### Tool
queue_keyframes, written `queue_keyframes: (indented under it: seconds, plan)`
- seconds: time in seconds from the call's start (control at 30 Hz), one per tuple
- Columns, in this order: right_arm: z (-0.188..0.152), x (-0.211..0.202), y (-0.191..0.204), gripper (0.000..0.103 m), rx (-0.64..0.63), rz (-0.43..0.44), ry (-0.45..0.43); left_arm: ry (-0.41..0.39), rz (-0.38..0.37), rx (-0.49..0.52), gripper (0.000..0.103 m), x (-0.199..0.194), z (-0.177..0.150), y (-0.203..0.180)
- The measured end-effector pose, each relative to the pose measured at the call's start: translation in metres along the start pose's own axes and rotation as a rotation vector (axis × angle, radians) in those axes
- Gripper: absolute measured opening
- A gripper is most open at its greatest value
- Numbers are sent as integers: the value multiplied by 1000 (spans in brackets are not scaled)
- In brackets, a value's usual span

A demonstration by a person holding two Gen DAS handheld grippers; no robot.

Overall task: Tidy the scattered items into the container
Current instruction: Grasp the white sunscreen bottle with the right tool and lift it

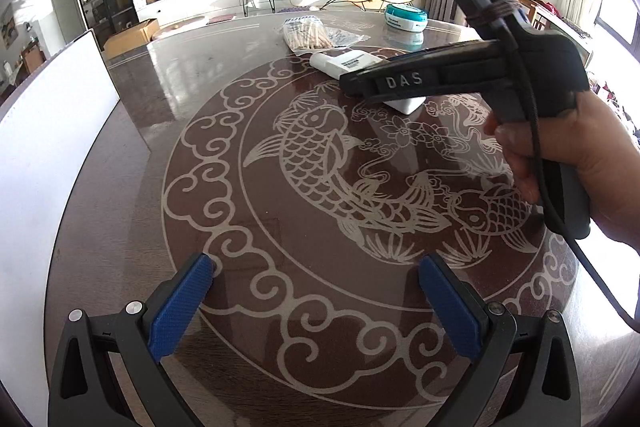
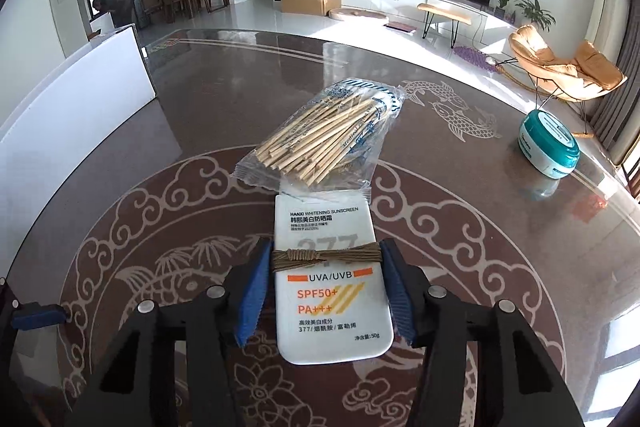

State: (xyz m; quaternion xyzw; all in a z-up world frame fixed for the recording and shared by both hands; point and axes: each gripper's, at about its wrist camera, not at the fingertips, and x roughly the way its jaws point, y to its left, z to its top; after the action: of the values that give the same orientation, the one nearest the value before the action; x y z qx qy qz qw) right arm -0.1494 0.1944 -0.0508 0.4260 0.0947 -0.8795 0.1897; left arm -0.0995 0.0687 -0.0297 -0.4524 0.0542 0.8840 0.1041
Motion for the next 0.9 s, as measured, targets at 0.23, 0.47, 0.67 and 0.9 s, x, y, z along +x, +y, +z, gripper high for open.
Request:
queue_keyframes:
  seconds: [0.23, 0.47, 0.67, 0.9]
  plan:
    - [-65, -53, -4, 54, 26, -25, 1, 0, -1, 1, 103, 0, 0, 0]
    - [-114, -94, -6, 54, 74, -63, 1, 0, -1, 1, 103, -1, -1, 0]
    - [-137, -114, -18, 54, 120, -104, 2, 0, -1, 1, 103, -2, -1, 1]
    - [-143, -122, -24, 54, 144, -131, 3, 0, -1, 2, 103, -2, -1, 1]
